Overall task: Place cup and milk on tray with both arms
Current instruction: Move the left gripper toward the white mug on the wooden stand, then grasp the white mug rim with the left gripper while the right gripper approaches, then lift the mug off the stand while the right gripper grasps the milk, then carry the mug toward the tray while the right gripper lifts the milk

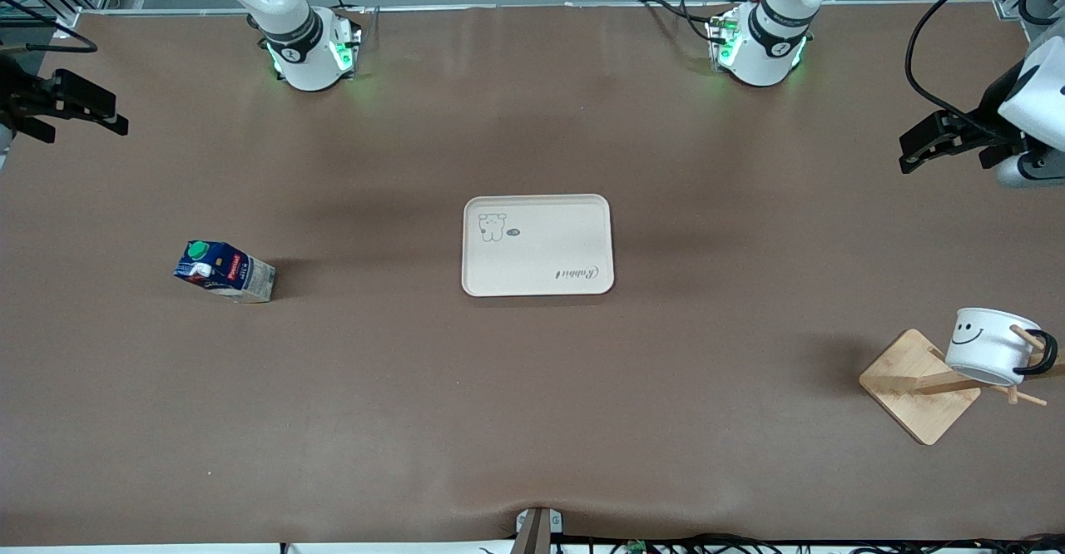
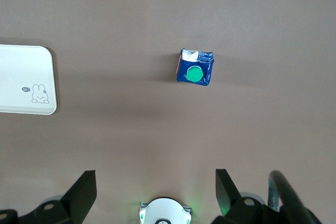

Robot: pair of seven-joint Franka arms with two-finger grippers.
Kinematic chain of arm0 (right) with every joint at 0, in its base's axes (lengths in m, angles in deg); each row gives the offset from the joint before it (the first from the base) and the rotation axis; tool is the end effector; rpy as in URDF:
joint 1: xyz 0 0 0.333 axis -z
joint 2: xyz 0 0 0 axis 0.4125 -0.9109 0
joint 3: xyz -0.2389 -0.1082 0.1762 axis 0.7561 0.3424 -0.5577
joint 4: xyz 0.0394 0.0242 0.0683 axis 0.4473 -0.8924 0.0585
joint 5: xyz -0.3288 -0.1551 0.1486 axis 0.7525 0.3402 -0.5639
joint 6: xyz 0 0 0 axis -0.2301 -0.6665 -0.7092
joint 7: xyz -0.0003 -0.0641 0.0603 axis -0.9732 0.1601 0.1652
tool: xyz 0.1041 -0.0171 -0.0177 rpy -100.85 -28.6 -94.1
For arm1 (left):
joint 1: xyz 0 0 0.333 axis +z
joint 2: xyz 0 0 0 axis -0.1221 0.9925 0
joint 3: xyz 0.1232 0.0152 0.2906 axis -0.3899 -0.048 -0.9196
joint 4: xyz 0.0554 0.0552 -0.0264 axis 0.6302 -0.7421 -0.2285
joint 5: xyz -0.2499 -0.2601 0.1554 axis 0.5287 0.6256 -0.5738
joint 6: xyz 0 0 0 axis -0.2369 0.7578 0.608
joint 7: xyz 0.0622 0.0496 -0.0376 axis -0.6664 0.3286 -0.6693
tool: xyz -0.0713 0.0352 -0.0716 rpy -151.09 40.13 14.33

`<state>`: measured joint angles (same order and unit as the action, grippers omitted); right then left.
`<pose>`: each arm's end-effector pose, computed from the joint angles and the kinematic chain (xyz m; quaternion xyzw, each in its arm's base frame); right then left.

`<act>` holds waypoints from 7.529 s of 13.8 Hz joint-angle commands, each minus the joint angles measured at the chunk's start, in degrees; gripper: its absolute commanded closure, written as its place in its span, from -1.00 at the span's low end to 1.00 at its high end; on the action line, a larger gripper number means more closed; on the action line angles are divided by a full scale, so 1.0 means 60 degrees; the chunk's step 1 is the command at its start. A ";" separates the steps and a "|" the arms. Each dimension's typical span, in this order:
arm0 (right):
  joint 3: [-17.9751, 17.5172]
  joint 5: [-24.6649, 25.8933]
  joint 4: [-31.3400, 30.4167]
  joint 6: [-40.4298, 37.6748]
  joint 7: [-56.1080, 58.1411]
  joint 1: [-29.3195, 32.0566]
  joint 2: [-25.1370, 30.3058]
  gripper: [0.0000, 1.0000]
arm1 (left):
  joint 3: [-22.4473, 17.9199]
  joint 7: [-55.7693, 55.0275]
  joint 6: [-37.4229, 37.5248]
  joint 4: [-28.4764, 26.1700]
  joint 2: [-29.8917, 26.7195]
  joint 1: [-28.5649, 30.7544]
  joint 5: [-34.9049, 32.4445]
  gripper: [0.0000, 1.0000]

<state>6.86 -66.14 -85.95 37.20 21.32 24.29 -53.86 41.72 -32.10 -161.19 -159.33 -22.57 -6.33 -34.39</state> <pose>0.5168 -0.0192 0.6560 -0.9970 -0.0355 0.0621 0.0310 0.5468 -0.0467 0.6420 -0.9995 -0.0151 0.0141 0.0244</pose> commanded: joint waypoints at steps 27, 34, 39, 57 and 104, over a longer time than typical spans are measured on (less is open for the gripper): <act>-0.0118 0.0044 -0.0135 0.0171 -0.0059 0.0159 0.0066 -1.00 | -0.0031 0.0613 -0.2408 0.0130 0.1547 0.1420 -0.0104 -1.00; -0.0118 0.0044 -0.0120 0.0244 -0.0044 0.0159 0.0037 -1.00 | -0.0031 0.0452 -0.5324 -0.1789 0.1474 0.2624 0.1436 -1.00; -0.0118 0.0059 -0.0091 0.0259 -0.0044 0.0174 0.0022 -1.00 | 0.0013 0.0438 -0.8253 -0.3344 0.1721 0.2758 0.2714 -1.00; -0.0089 0.0220 -0.0485 0.0989 0.0088 0.0203 -0.1150 -1.00 | 0.0130 0.0760 -0.9724 -0.3360 0.2484 0.2626 0.2582 0.76; -0.0118 0.0601 -0.5743 0.8371 0.0395 0.0599 -0.1648 -1.00 | 0.3251 -0.8747 -0.4567 -0.0035 0.6687 -0.3483 0.0473 1.00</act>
<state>6.44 -62.09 -117.93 84.52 23.75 27.59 -64.30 61.46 -83.16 -188.82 -161.50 15.68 -26.72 -30.08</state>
